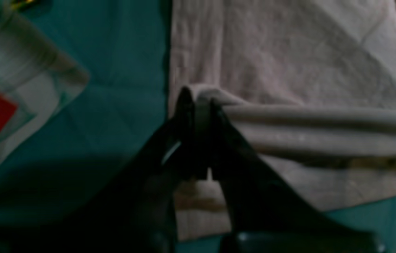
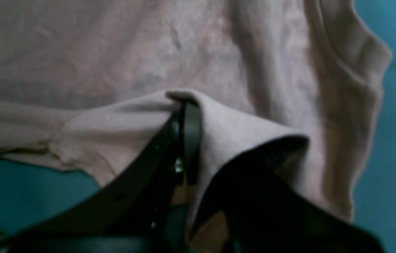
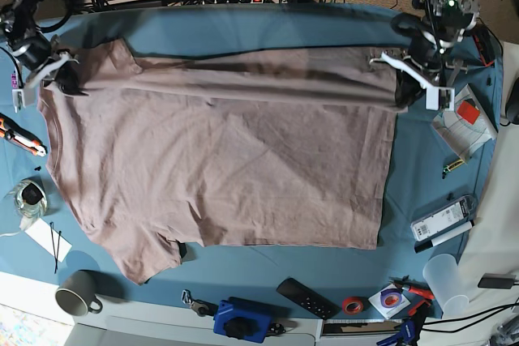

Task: Fold the T-shirt properly
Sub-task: 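Fold the shirt side inward with both grippers toward the shirt's middle, then lay the folded edge down and open both grippers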

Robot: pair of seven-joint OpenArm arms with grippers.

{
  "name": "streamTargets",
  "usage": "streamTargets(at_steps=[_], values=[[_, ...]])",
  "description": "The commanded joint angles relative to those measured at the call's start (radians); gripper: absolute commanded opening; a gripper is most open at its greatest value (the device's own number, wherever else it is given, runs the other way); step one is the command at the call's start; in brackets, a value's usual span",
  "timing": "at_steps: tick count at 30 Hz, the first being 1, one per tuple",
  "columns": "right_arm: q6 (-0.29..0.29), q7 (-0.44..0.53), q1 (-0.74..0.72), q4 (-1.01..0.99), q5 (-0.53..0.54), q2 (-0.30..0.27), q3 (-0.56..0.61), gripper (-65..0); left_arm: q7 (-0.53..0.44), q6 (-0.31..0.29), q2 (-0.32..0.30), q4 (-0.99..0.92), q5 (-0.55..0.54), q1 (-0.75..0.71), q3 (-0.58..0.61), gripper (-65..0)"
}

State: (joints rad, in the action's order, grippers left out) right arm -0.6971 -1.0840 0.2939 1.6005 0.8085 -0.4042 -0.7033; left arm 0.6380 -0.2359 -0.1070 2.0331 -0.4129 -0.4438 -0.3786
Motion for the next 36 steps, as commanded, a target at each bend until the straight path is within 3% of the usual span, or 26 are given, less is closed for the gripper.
streamTargets(at_steps=[1, 12, 17, 30, 36], values=[[0.010, 0.043, -0.017, 0.013, -0.010, -0.025, 0.003, -65.0, -0.023, 0.000, -0.016, -0.009, -0.013, 0.021, 0.004, -65.0], [0.018, 0.087, -0.176, -0.134, -0.080, -0.025, 0.023, -65.0, -0.027, 0.000, -0.075, -0.122, -0.008, 0.186, 0.092, -65.0], [0.016, 0.089, -0.235, -0.230, -0.080, -0.025, 0.023, -65.0, -0.030, 0.002, -0.076, -0.194, 0.080, 0.275, 0.155, -65.0], [0.014, 0.150, -0.307, -0.241, -0.156, -0.024, 0.024, -65.0, -0.035, -0.001, -0.077, -0.451, 0.099, 0.493, 0.154, -65.0], [0.014, 0.173, -0.330, -0.241, -0.209, -0.025, 0.072, -65.0, -0.036, 0.000, -0.076, -0.465, 0.099, 0.546, 0.155, -65.0]])
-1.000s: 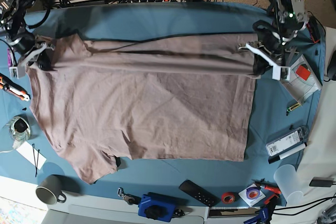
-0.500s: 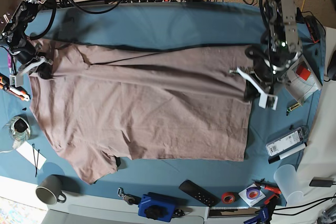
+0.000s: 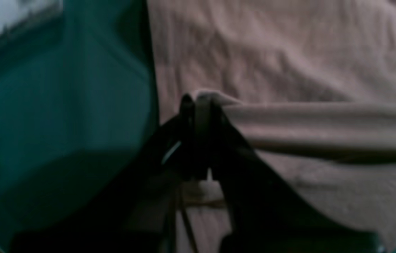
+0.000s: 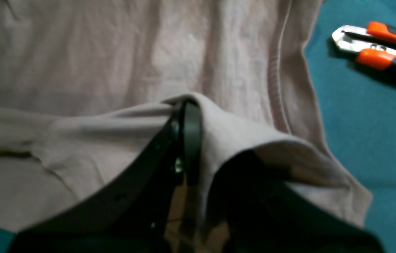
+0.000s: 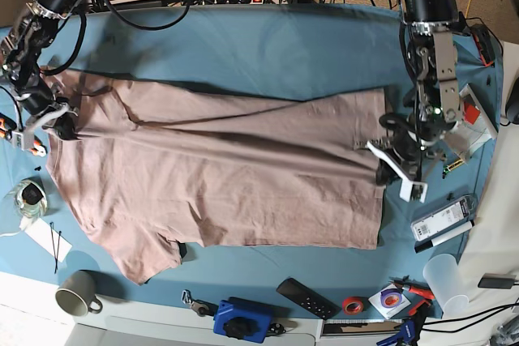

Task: Fold the T-shirt properly
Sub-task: 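Lay the folded edge down and open both grippers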

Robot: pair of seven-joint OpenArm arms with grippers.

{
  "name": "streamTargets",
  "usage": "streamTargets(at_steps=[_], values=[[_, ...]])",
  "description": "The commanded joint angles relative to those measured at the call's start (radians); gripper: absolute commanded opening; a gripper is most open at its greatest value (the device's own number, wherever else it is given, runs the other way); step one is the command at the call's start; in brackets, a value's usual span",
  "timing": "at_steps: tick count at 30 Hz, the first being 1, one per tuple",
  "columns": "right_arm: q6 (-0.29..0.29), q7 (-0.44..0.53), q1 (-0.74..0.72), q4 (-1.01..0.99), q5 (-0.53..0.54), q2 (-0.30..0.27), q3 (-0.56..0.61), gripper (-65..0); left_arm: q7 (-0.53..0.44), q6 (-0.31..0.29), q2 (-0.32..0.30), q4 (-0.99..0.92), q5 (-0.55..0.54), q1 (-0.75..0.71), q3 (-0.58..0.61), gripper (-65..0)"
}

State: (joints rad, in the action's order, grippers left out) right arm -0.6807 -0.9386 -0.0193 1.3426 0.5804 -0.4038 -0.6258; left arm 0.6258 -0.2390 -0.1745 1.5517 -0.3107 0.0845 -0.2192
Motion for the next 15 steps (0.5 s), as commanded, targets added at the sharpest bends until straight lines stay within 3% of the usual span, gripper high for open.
streamTargets(at_steps=[1, 4, 8, 15], values=[[-0.002, 0.043, -0.017, 0.016, -0.001, -0.026, 0.013, -65.0, -0.024, 0.003, -0.008, 0.016, -0.002, 0.022, -0.001, -65.0], [0.011, 0.106, -0.018, 0.016, -0.061, -0.026, 0.068, -65.0, -0.023, 0.003, -0.008, 0.016, -0.002, 0.024, 0.009, -65.0], [0.080, 0.178, -0.029, 0.016, -0.154, -0.025, 0.127, -65.0, -0.021, 0.003, -0.009, 0.016, -0.002, 0.024, 0.010, -65.0], [0.080, 0.183, -0.171, -0.137, -0.179, -0.026, 0.142, -65.0, -0.020, 0.003, -0.009, 0.016, 0.027, 0.023, 0.010, -65.0]])
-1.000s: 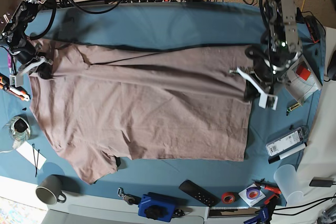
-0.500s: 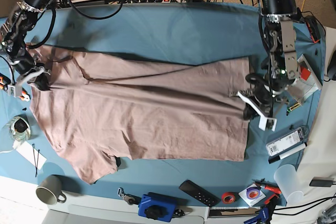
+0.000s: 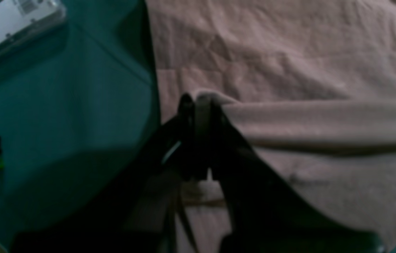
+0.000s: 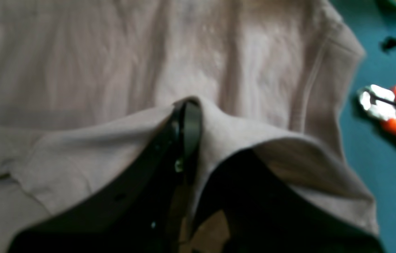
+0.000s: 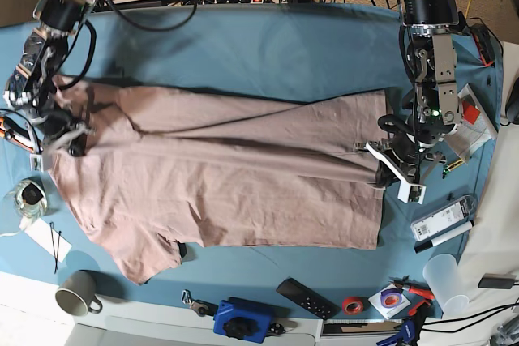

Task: Fold the T-shirt properly
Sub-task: 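Lay the folded edge down and open both grippers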

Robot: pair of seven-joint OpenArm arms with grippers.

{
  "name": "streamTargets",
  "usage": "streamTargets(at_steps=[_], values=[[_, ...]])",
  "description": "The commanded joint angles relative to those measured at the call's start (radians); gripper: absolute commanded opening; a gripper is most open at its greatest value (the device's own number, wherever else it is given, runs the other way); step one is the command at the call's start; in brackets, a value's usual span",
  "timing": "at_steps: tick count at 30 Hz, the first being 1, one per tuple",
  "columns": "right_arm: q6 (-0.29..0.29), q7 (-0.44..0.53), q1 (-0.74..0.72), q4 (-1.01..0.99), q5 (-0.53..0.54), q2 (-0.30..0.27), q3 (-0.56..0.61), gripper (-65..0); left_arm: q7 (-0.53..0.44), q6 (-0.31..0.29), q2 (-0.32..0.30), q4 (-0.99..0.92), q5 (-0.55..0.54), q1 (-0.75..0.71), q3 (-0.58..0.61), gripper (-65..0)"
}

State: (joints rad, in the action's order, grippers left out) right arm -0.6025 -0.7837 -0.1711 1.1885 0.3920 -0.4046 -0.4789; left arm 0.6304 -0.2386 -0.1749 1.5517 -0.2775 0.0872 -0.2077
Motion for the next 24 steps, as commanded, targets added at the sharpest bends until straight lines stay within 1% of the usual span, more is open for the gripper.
streamTargets(at_steps=[1, 5, 7, 9, 12, 15, 19, 24], values=[[0.000, 0.026, -0.041, -0.012, 0.010, -0.025, -0.005, -65.0, -0.024, 0.003, -0.008, 0.016, -0.005, 0.020, -0.002, -65.0], [-0.021, 0.024, -0.098, -0.095, 0.010, -0.024, -0.004, -65.0, -0.034, 0.003, -0.008, -0.032, -0.006, 0.027, 0.003, -65.0], [-0.026, 0.029, -0.101, -0.103, 0.011, -0.024, -0.004, -65.0, -0.072, -0.001, -0.008, -0.092, -0.006, 0.033, 0.003, -65.0], [-0.028, 0.032, -0.100, -0.103, 0.010, -0.025, -0.004, -65.0, -0.113, -0.028, -0.009, -0.154, -0.006, 0.044, 0.003, -65.0], [-0.028, 0.040, -0.101, -0.103, 0.009, -0.025, -0.005, -65.0, -0.123, -0.062, -0.008, -0.200, -0.006, 0.061, 0.003, -65.0], [-0.028, 0.063, -0.101, -0.103, 0.010, -0.025, -0.004, -65.0, -0.123, -0.060, -0.008, -0.201, -0.006, 0.078, 0.003, -65.0], [-0.028, 0.065, -0.101, -0.103, 0.010, -0.025, -0.004, -65.0, -0.122, -0.058, -0.008, -0.201, -0.006, 0.111, 0.003, -65.0], [-0.028, 0.105, -0.101, -0.103, 0.010, -0.025, -0.005, -65.0, -0.122, -0.058, -0.008, -0.201, -0.006, 0.132, 0.003, -65.0]])
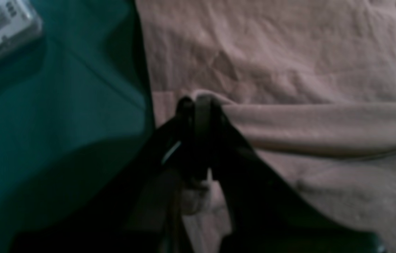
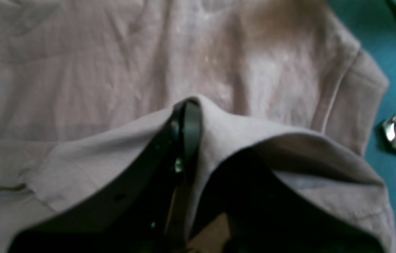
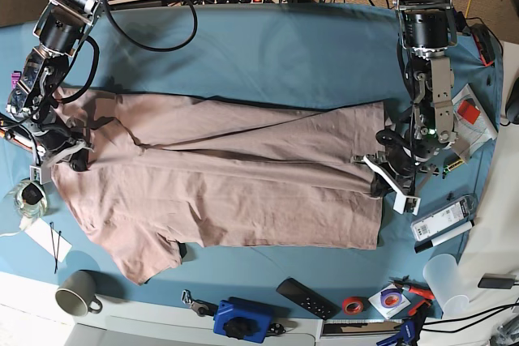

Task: Fold the T-shirt properly
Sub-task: 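Lay the folded edge down and open both grippers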

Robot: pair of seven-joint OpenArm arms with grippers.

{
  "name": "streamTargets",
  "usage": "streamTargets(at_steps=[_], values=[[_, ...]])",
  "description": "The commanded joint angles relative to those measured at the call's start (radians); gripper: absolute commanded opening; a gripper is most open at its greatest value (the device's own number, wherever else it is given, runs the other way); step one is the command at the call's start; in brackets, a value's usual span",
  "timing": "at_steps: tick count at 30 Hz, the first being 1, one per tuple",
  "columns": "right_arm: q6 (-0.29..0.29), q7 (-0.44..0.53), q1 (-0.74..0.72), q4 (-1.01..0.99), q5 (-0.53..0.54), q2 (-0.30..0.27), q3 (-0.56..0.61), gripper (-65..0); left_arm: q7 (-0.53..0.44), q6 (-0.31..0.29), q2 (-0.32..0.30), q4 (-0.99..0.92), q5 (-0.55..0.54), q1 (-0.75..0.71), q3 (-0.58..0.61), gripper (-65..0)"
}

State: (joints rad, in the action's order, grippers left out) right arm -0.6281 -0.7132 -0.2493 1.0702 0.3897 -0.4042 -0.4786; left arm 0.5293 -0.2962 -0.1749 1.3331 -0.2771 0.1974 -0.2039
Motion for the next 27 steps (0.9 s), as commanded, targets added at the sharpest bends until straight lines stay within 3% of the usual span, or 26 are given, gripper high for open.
streamTargets(at_steps=[1, 5, 8, 12, 14, 16, 19, 24, 27], values=[[-0.002, 0.033, -0.023, 0.015, 0.012, -0.025, -0.005, -65.0, -0.020, 0.000, -0.008, 0.018, -0.006, 0.021, -0.001, -65.0], [-0.016, 0.018, -0.023, 0.015, 0.012, -0.025, -0.005, -65.0, 0.027, -0.001, -0.008, 0.018, -0.006, 0.021, -0.001, -65.0], [-0.069, 0.000, -0.023, 0.015, 0.013, -0.026, -0.005, -65.0, 0.027, -0.001, -0.008, 0.018, -0.006, 0.022, -0.001, -65.0], [-0.070, -0.002, -0.023, 0.016, 0.032, -0.027, -0.005, -50.7, 0.027, -0.001, -0.008, 0.018, -0.006, 0.025, -0.002, -43.2], [-0.070, -0.002, -0.025, 0.016, 0.090, -0.033, -0.007, -49.2, 0.032, -0.001, -0.008, 0.018, -0.006, 0.031, -0.002, -34.2], [-0.070, -0.005, -0.029, 0.016, 0.153, -0.045, -0.007, -49.2, 0.032, 0.000, -0.009, 0.021, -0.006, 0.040, -0.002, -30.2], [-0.070, -0.065, -0.049, 0.016, 0.210, -0.065, -0.019, -49.2, 0.100, 0.000, -0.009, 0.044, -0.006, 0.062, -0.002, -30.0], [-0.070, -0.218, -0.085, 0.029, 0.357, -0.087, -0.075, -49.3, 0.374, 0.020, -0.009, 0.148, -0.083, 0.121, -0.002, -30.1], [-0.070, -0.296, -0.083, 0.079, 0.415, -0.087, -0.140, -49.3, 0.454, 0.044, -0.009, 0.232, -0.135, 0.140, -0.002, -33.3]])
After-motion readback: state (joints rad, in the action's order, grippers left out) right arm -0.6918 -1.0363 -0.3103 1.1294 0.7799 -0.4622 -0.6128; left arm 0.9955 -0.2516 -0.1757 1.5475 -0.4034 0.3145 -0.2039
